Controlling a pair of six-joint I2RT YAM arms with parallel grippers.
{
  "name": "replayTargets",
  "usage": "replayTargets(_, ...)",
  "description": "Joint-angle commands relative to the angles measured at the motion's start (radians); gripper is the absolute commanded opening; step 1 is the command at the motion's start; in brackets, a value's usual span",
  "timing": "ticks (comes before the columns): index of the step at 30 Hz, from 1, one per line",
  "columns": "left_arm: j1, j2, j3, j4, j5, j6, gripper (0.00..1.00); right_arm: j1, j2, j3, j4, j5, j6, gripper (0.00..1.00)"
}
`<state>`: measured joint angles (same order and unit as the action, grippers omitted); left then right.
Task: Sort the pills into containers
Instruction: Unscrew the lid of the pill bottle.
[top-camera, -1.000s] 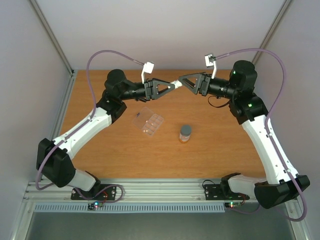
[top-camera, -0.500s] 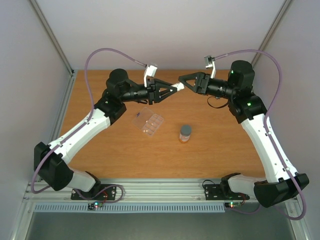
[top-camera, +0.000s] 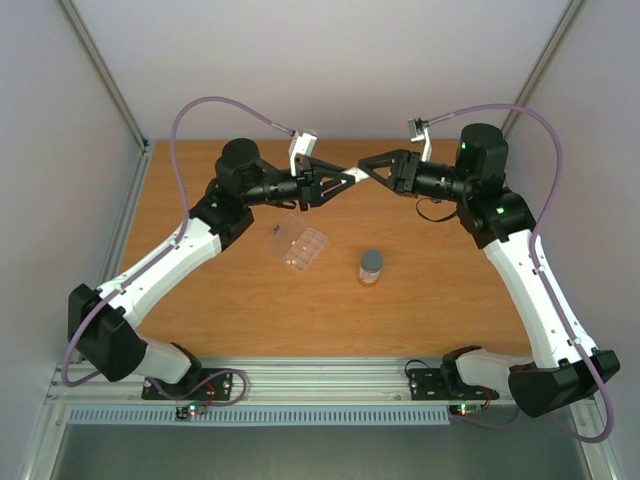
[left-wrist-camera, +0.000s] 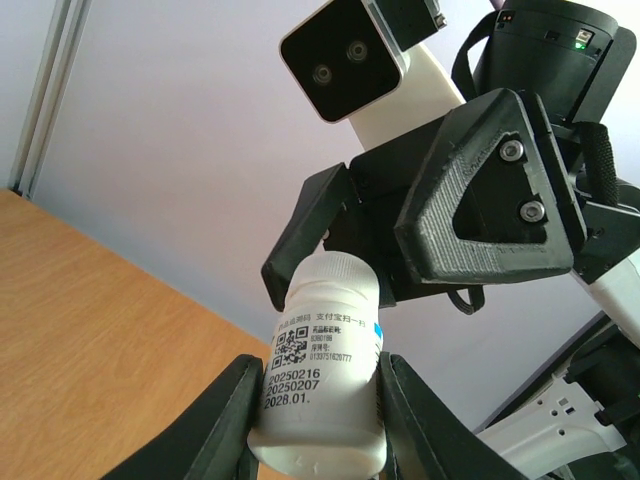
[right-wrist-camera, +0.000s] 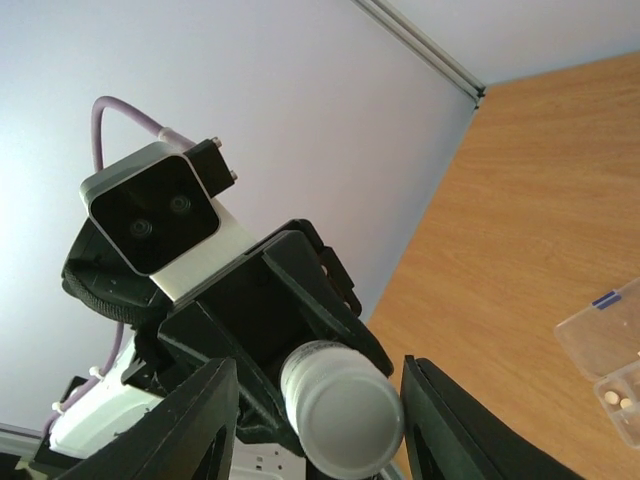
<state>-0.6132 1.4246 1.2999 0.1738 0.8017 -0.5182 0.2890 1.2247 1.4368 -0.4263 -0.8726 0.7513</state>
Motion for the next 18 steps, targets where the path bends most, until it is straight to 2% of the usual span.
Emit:
replayTargets(1, -0.007, -0.026, 0.031, 0.034, -0.018, 0.022, 0.00, -0.005, -0.034, 0.001, -0.032, -0.022, 0.004, 0.45)
replayTargets(6, -0.014, -0.024, 0.030, 0.036, -0.025, 0.018, 0.00, -0.005, -0.039, -0.008, -0.037, -0.035, 0.004, 0.32)
replayTargets(11, -0.020, -0.021, 0.030, 0.047, -0.025, 0.009, 0.00, -0.005, -0.043, -0.017, -0.040, -0.041, -0.005, 0.25)
replayTargets(14, -0.020, -0.021, 0.023, 0.068, -0.025, -0.011, 0.00, -0.004, -0.044, -0.021, -0.032, -0.052, -0.018, 0.18)
replayTargets(18, -0.020, -0.020, 0.000, 0.138, -0.009, -0.091, 0.00, -0.004, -0.058, -0.014, -0.019, -0.059, -0.097, 0.16)
